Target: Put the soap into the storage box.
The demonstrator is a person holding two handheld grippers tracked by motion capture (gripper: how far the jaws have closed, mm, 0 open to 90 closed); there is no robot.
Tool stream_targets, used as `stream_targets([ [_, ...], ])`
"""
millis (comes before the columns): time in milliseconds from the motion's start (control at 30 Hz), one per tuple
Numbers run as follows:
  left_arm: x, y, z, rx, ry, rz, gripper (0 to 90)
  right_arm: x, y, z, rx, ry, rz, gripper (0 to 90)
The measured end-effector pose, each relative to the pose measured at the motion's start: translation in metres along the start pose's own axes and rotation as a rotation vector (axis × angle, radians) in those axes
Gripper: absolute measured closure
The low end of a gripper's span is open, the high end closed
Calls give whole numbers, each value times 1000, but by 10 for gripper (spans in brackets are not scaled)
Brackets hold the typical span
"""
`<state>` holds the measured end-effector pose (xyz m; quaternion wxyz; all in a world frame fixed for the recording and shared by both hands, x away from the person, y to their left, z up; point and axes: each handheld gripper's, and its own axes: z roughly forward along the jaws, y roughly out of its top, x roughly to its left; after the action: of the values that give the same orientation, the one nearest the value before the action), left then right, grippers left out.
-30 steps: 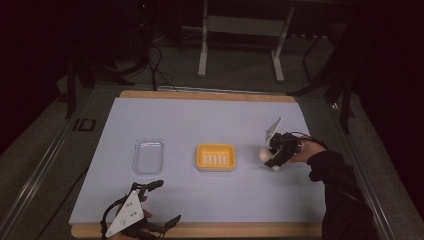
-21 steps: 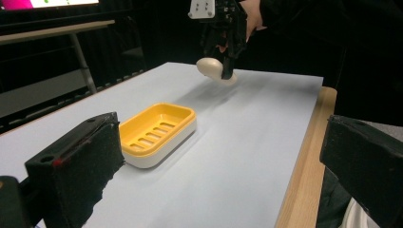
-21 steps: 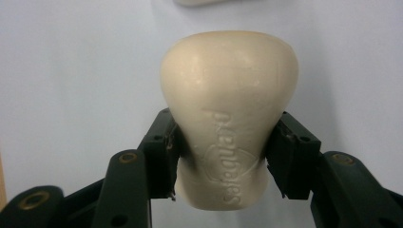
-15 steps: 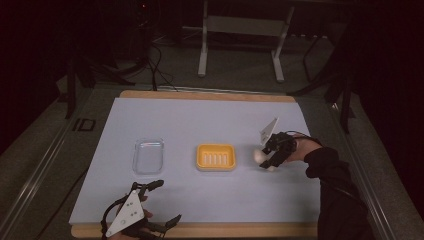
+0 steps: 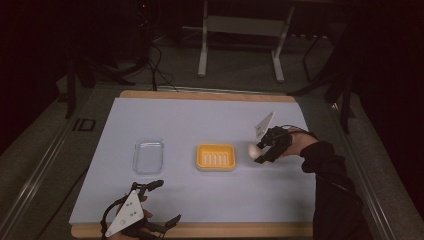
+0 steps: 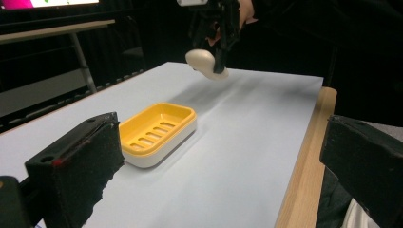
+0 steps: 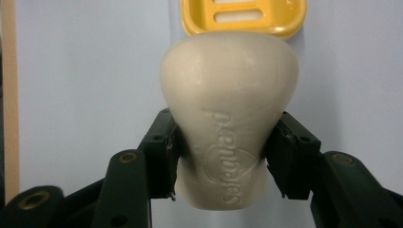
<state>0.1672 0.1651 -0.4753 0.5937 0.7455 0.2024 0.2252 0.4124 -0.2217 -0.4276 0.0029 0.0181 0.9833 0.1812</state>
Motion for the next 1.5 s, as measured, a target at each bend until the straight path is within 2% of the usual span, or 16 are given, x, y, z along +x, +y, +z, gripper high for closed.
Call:
stream_targets([
  [67, 0, 0, 1, 2, 1, 2, 6, -1, 2, -2, -11, 5, 1, 495],
  [467, 0, 0, 0, 1, 1, 1, 6, -3, 22, -16, 6, -8, -16, 495],
  [667, 0, 0, 0, -2, 0, -2, 5, -3, 36, -16, 41, -5, -38, 495],
  [967, -1, 0, -1, -3, 0, -1, 6, -3, 54, -20, 38, -9, -72, 495],
  [1167, -1, 0, -1, -3, 1, 1, 6, -4, 65, -20, 63, -17, -72, 495],
  [1333, -1, 0, -1, -3, 0, 0, 6, -8, 74, -21, 48, -12, -52, 495],
  [1500, -1, 0, -1, -8, -1, -2, 6, -7, 83, -21, 49, -17, -75, 495],
])
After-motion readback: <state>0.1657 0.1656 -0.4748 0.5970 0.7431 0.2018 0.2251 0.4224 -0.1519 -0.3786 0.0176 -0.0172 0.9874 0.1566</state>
